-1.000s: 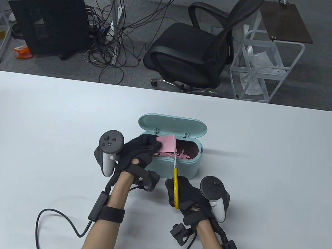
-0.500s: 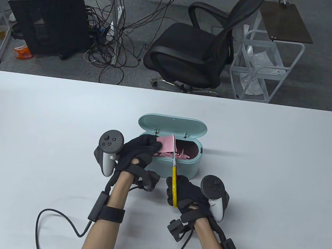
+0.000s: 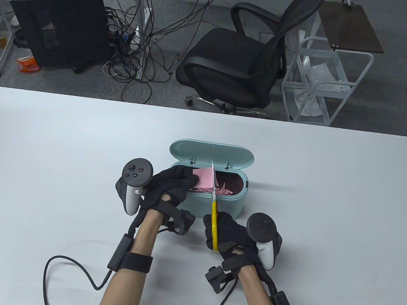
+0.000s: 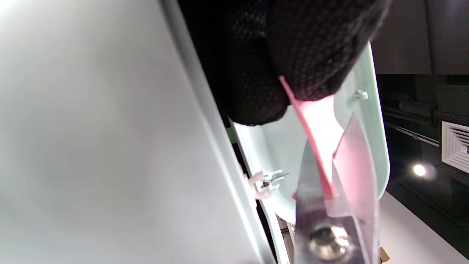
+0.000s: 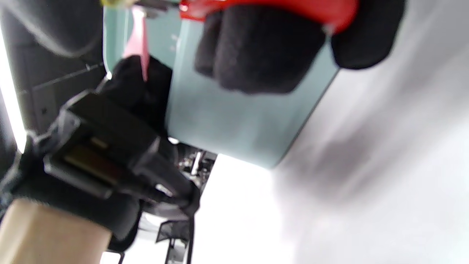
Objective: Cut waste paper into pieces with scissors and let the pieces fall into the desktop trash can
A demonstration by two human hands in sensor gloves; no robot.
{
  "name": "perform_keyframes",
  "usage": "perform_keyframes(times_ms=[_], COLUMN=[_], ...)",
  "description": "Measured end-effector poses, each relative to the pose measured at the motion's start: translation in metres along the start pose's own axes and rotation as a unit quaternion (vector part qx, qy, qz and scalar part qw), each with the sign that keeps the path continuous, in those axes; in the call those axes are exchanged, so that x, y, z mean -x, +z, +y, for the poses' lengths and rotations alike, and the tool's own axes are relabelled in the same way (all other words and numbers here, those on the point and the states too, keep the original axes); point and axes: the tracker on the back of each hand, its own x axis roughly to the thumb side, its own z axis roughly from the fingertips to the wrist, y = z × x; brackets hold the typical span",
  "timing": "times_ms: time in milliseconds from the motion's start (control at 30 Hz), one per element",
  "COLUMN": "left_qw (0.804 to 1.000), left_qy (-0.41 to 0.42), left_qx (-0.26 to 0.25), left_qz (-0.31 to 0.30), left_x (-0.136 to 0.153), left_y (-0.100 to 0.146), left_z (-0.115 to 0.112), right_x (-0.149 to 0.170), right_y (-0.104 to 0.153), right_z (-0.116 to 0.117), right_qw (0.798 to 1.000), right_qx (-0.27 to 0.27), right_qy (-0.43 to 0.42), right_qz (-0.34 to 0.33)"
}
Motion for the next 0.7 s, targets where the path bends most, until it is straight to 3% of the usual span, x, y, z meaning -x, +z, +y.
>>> perform_keyframes(times_ms=[200,700], left_qw=[1.0,1.0], left_qy=[-0.009,-0.009], left_qx=[0.015,0.016], left_qz=[-0.001,-0.002], left_x=[-0.0002,-0.0005], left_y=[-0.0012,-0.0016], left_z=[0.0008,0.0006], right_x=[-0.0004,0.0021], right_y=[-0.0036,-0.0033], right_z=[-0.0016,-0.001], right_qw=[1.0,0.998], right_qx=[-0.014,0.036], right_qy=[0.0,-0.059], right_qz=[0.006,0.01])
